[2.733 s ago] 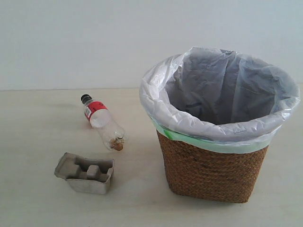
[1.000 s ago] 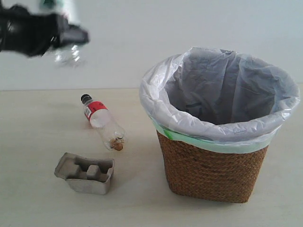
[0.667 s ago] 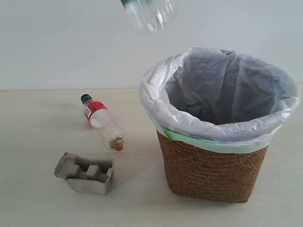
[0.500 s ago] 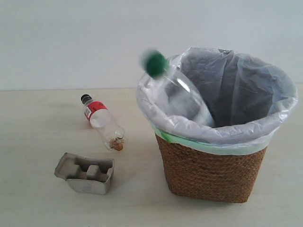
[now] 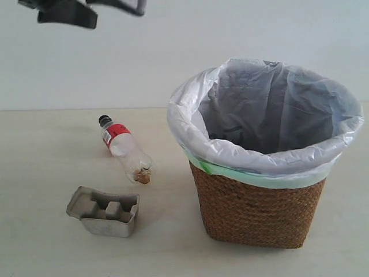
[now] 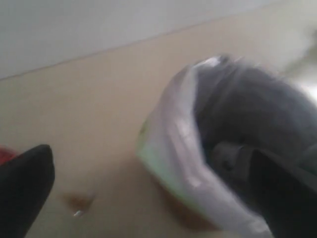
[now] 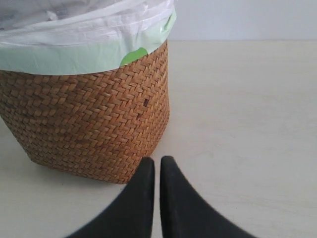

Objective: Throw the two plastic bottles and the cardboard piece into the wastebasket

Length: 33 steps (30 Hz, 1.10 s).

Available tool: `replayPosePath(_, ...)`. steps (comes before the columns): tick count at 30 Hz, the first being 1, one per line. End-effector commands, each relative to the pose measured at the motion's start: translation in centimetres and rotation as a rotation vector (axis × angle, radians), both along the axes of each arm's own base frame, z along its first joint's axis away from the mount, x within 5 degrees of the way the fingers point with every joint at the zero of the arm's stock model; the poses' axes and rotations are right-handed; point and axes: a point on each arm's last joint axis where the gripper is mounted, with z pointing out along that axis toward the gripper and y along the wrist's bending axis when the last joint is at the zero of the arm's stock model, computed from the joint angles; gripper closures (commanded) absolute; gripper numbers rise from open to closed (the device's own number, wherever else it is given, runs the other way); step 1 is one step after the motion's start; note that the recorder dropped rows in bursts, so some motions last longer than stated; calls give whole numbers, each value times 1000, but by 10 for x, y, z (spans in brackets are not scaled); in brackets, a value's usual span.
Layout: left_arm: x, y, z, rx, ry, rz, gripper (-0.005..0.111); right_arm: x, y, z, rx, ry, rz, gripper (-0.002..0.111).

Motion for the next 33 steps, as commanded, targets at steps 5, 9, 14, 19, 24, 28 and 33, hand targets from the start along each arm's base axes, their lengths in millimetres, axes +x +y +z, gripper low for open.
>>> replayPosePath(5, 1, 34, -46, 508, 263, 68, 1, 0, 0, 1, -4, -10, -3, 108)
replayPosePath(9, 5, 24, -73, 482, 333, -43, 1, 0, 0, 1, -4, -10, -3, 108)
replayPosePath(14, 4, 22, -104, 548, 359, -193, 1, 0, 0, 1, -4, -10, -3, 108)
replayPosePath(19, 2, 22, -124, 590, 348, -346, 1, 0, 0, 1, -4, -10, -3, 108)
replayPosePath(24, -6, 22, -139, 618, 326, -489, 1, 0, 0, 1, -4, -10, -3, 108)
replayPosePath(28, -7, 20, -151, 636, 216, -634, 1, 0, 0, 1, -4, -10, -3, 108)
replayPosePath(33, 5, 16, -152, 648, 36, -620, 1, 0, 0, 1, -4, -10, -3, 108)
